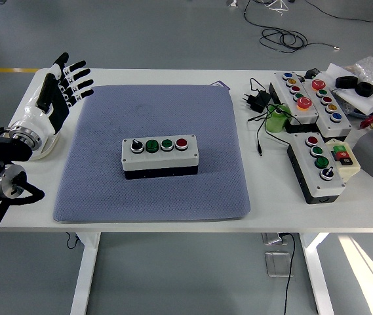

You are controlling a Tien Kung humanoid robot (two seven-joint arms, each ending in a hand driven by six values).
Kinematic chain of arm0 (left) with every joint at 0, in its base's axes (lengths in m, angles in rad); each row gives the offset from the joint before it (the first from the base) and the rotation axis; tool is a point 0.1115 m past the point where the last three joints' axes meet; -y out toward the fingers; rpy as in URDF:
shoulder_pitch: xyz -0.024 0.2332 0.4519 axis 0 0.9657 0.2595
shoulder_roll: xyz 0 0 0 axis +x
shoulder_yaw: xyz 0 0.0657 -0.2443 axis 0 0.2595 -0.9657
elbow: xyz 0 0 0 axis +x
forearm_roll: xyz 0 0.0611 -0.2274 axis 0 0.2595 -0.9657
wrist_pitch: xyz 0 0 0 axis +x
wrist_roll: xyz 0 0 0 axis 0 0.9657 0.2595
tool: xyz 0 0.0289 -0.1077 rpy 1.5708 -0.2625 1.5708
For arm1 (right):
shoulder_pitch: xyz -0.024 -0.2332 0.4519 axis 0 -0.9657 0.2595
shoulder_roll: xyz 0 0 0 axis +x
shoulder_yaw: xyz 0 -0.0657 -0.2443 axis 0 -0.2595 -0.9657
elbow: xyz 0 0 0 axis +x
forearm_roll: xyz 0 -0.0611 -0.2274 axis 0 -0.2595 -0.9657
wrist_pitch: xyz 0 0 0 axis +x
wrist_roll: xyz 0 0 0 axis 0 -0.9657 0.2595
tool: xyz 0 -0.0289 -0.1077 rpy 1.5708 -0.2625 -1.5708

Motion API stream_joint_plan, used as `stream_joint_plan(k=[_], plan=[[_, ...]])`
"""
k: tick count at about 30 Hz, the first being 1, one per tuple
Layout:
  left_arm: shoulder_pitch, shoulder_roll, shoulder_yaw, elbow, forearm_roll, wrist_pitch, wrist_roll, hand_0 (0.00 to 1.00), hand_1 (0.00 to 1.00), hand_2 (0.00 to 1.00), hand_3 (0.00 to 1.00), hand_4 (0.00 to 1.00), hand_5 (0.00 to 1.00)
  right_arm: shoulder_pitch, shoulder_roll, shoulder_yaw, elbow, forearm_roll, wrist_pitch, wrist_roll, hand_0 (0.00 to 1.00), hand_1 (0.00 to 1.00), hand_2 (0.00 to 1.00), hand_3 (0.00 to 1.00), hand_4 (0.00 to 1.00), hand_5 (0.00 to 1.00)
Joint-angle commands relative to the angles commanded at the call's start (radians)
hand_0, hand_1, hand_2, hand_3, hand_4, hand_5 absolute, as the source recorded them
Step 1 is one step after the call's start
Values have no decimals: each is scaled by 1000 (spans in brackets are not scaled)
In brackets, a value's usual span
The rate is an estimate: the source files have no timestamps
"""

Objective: Pick up the button,place it on the desk,press the button,press the button

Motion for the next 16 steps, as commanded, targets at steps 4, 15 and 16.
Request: stream_joint_plan(k=[4,15,16], plan=[[1,1,-2,2,-1,3,0,809,847,886,854,704,998,1,0,1,0,-1,0,0,787,797,817,751,412,479],[-3,1,3,5,-5,16,-6,807,847,887,855,706,998,3,0,4,0,-3,-1,0,787,797,817,751,412,479],[-2,1,4,6,-6,17,-6,807,847,887,855,706,998,3,0,4,0,-2,-1,0,787,797,817,751,412,479]])
